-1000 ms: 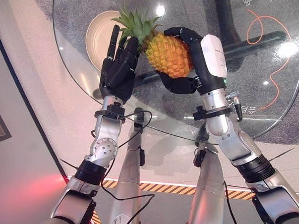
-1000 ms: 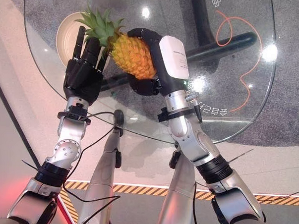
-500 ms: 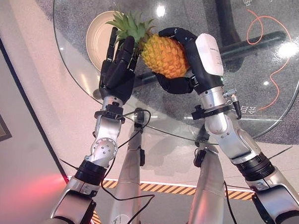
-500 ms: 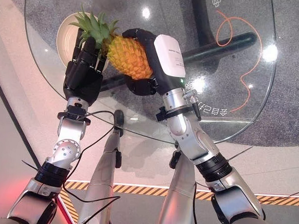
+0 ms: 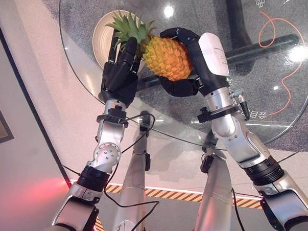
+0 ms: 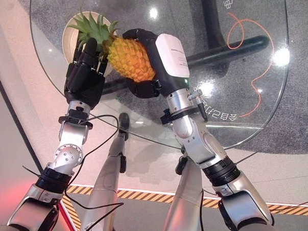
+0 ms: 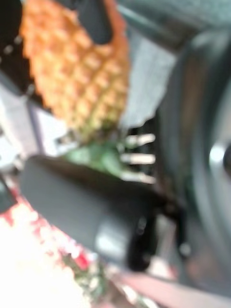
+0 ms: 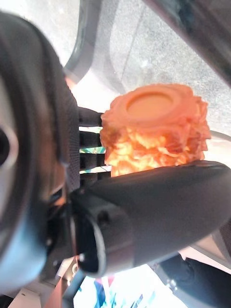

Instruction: Pick up the fruit to the plate

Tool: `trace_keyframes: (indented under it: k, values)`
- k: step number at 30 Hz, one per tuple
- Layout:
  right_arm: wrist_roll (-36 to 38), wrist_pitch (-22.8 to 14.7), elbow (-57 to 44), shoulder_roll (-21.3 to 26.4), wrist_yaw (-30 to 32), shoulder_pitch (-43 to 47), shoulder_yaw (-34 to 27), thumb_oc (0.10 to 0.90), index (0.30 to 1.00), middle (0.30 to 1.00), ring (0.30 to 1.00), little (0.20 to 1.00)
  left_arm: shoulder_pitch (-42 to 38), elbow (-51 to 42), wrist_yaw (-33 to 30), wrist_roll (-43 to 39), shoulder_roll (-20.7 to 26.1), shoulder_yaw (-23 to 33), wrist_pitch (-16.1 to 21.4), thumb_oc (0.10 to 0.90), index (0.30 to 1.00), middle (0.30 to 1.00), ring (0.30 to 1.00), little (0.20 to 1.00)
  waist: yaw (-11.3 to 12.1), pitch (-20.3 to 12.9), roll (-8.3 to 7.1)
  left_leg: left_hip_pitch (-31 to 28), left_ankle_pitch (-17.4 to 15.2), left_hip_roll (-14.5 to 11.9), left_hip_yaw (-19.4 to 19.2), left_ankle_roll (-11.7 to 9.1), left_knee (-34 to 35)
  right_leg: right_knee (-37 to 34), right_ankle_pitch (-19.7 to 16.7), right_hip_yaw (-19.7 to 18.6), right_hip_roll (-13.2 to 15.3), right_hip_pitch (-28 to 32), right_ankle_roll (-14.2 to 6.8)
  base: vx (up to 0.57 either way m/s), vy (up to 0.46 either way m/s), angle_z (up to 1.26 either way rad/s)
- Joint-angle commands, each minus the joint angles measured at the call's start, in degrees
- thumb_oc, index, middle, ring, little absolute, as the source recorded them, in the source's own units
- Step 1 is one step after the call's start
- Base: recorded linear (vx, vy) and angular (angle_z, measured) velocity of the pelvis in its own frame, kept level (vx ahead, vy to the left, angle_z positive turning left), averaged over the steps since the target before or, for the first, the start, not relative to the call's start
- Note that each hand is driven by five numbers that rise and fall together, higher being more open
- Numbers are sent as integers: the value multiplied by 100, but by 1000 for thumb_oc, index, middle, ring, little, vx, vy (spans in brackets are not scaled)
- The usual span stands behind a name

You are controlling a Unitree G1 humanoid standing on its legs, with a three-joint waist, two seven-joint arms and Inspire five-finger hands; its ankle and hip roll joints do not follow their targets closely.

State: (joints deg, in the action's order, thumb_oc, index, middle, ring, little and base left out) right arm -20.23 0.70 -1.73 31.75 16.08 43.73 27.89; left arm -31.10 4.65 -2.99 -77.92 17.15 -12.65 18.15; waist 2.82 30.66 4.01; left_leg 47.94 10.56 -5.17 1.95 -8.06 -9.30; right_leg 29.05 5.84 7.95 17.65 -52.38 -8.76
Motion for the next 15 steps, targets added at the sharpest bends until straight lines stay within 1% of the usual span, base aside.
trace_keyframes:
  k: [1, 8, 15]
  values:
    - [-59, -737, -1363, -137, -166, 818, 480, 100, 300, 300, 300, 200, -640, -956, 165, 422, 12, 8, 401, 800, 900, 900, 900, 900, -20, -87, -53, 6, -465, 263, -142, 321, -555, -1096, -980, 51, -404, 437, 71, 0, 0, 0]
    - [-63, -749, -1386, -107, -224, 920, 593, 100, 300, 300, 300, 200, -622, -1009, -208, 465, 6, 36, 630, 800, 900, 900, 900, 900, 15, -87, -60, 21, -455, 279, -112, 319, -557, -1101, -970, 61, -413, 441, 78, 0, 0, 0]
    - [-117, -795, -1377, -139, -273, 1002, 618, 100, 300, 300, 300, 200, -658, -1045, -316, 434, -44, 53, 653, 800, 900, 900, 900, 900, 31, -87, -67, 40, -449, 288, -98, 315, -563, -1100, -970, 71, -414, 430, 72, 0, 0, 0]
